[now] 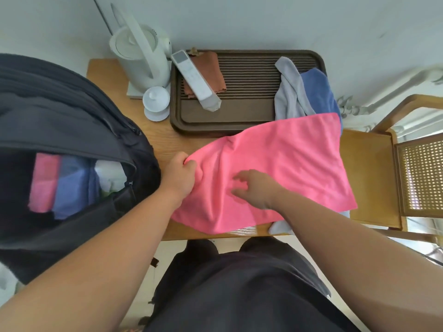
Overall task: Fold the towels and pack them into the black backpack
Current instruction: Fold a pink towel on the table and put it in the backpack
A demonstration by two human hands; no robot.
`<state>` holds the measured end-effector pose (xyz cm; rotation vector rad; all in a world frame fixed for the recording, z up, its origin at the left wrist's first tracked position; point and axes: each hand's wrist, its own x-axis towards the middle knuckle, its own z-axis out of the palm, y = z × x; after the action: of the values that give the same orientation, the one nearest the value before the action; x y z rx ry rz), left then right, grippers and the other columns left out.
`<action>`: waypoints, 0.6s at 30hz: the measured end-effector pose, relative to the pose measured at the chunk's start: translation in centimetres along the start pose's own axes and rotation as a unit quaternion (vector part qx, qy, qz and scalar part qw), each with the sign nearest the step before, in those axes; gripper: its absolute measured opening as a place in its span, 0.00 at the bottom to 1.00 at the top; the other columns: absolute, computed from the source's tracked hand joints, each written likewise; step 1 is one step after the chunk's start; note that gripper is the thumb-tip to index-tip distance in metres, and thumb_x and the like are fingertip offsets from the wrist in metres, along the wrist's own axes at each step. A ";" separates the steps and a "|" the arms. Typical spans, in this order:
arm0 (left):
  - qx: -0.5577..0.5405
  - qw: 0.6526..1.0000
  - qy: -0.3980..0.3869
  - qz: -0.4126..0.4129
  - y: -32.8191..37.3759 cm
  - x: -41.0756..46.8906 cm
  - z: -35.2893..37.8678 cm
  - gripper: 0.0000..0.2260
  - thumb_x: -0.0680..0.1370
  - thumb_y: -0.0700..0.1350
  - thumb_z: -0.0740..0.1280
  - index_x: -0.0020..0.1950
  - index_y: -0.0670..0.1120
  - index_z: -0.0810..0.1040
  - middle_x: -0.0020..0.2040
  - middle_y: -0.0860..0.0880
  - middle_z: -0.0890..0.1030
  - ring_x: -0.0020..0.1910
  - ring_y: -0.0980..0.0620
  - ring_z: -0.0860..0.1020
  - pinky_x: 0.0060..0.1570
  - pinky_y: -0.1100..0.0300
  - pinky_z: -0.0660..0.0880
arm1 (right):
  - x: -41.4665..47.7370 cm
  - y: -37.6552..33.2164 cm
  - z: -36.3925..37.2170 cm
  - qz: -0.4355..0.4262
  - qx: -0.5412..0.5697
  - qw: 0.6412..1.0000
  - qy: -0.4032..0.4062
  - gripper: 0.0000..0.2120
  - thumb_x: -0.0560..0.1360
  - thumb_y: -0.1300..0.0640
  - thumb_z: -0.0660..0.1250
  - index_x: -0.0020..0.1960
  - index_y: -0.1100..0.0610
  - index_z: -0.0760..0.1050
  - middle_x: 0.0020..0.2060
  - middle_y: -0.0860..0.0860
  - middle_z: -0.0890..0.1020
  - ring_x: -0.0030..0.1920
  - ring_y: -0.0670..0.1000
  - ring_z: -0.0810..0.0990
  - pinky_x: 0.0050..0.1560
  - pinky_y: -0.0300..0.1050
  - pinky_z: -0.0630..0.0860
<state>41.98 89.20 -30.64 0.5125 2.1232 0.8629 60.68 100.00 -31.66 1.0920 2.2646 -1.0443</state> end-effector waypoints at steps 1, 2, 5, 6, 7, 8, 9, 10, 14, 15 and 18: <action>-0.018 1.000 -0.010 0.008 0.4 0.0 -0.6 0.07 0.79 0.43 0.60 0.45 0.43 0.73 0.40 0.48 0.74 0.40 0.48 0.72 0.40 0.53 0.70 | 0.1 -1.2 -0.3 -0.018 0.055 0.998 0.027 0.24 0.79 0.45 0.66 0.73 0.49 0.70 0.62 0.51 0.78 0.59 0.54 0.79 0.63 0.47 0.73; -0.029 0.999 -0.021 0.023 0.9 -0.1 -1.2 0.07 0.80 0.44 0.61 0.47 0.42 0.75 0.42 0.47 0.77 0.42 0.47 0.74 0.42 0.52 0.72 | 0.1 -2.4 -0.6 -0.034 0.111 0.992 0.049 0.23 0.80 0.48 0.66 0.73 0.48 0.69 0.57 0.50 0.80 0.54 0.53 0.80 0.59 0.47 0.75; -0.060 0.992 -0.069 0.084 2.0 -0.5 -2.7 0.05 0.81 0.45 0.65 0.49 0.45 0.79 0.45 0.44 0.83 0.46 0.42 0.82 0.51 0.43 0.80 | 0.2 -5.9 -1.8 -0.090 0.193 0.972 0.098 0.22 0.81 0.53 0.63 0.74 0.46 0.67 0.46 0.52 0.82 0.45 0.54 0.81 0.49 0.46 0.76; -0.074 0.988 -0.088 0.102 2.4 -0.8 -3.1 0.05 0.81 0.45 0.67 0.49 0.46 0.80 0.44 0.44 0.84 0.46 0.42 0.83 0.51 0.41 0.81 | 0.2 -6.9 -2.2 -0.100 0.221 0.965 0.097 0.21 0.81 0.53 0.63 0.74 0.45 0.67 0.45 0.54 0.82 0.44 0.53 0.82 0.47 0.45 0.77; -0.085 0.984 -0.103 0.118 2.9 -1.1 -3.4 0.04 0.81 0.45 0.67 0.49 0.47 0.81 0.42 0.44 0.85 0.44 0.42 0.84 0.51 0.40 0.81 | 0.1 -7.8 -2.6 -0.102 0.255 0.957 0.089 0.19 0.82 0.51 0.62 0.73 0.46 0.69 0.45 0.54 0.83 0.43 0.51 0.82 0.44 0.42 0.77; -0.095 0.980 -0.115 0.130 3.4 -1.4 -3.6 0.04 0.81 0.44 0.68 0.49 0.46 0.82 0.40 0.43 0.85 0.42 0.42 0.84 0.50 0.41 0.82 | 0.1 -8.5 -2.9 -0.098 0.290 0.949 0.079 0.17 0.82 0.49 0.61 0.71 0.46 0.71 0.45 0.53 0.83 0.42 0.50 0.83 0.42 0.39 0.77; -0.106 0.977 -0.122 0.138 3.8 -1.6 -3.7 0.04 0.81 0.44 0.69 0.49 0.46 0.83 0.37 0.41 0.84 0.39 0.40 0.84 0.48 0.42 0.82 | 0.0 -9.0 -3.1 -0.094 0.322 0.939 0.071 0.15 0.82 0.47 0.61 0.67 0.47 0.75 0.44 0.52 0.84 0.41 0.49 0.83 0.40 0.39 0.77; -0.120 0.974 -0.126 0.142 4.2 -1.9 -3.7 0.03 0.80 0.42 0.69 0.49 0.45 0.83 0.35 0.39 0.83 0.38 0.38 0.83 0.47 0.42 0.82 | 0.0 -9.3 -3.3 -0.089 0.342 0.933 0.066 0.13 0.82 0.45 0.62 0.61 0.48 0.78 0.43 0.52 0.84 0.40 0.49 0.83 0.39 0.40 0.78; -0.119 0.973 -0.130 0.146 3.8 -2.0 -2.8 0.05 0.76 0.38 0.73 0.49 0.42 0.81 0.37 0.35 0.81 0.33 0.38 0.79 0.40 0.46 0.80 | -0.2 -9.1 -3.6 -0.046 0.383 0.916 0.112 0.21 0.77 0.45 0.70 0.43 0.64 0.78 0.34 0.55 0.82 0.34 0.50 0.80 0.38 0.47 0.77; -0.103 0.976 -0.130 0.140 3.4 -1.8 -2.3 0.07 0.74 0.39 0.75 0.50 0.43 0.80 0.38 0.37 0.82 0.34 0.43 0.78 0.40 0.47 0.79 | -0.3 -8.9 -3.7 -0.034 0.390 0.911 0.132 0.22 0.75 0.45 0.73 0.40 0.65 0.76 0.31 0.56 0.80 0.32 0.50 0.79 0.37 0.48 0.77; -0.050 0.979 -0.154 0.124 1.9 -1.4 -0.9 0.12 0.74 0.48 0.76 0.55 0.49 0.79 0.47 0.52 0.84 0.44 0.54 0.81 0.49 0.54 0.80 | -0.6 -8.1 -4.2 -0.010 0.401 0.902 0.159 0.20 0.71 0.47 0.77 0.33 0.58 0.72 0.29 0.56 0.76 0.30 0.51 0.76 0.34 0.47 0.75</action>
<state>42.30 89.31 -28.08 0.8142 1.7477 0.9542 54.43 99.69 -25.04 1.6453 2.0874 -2.0349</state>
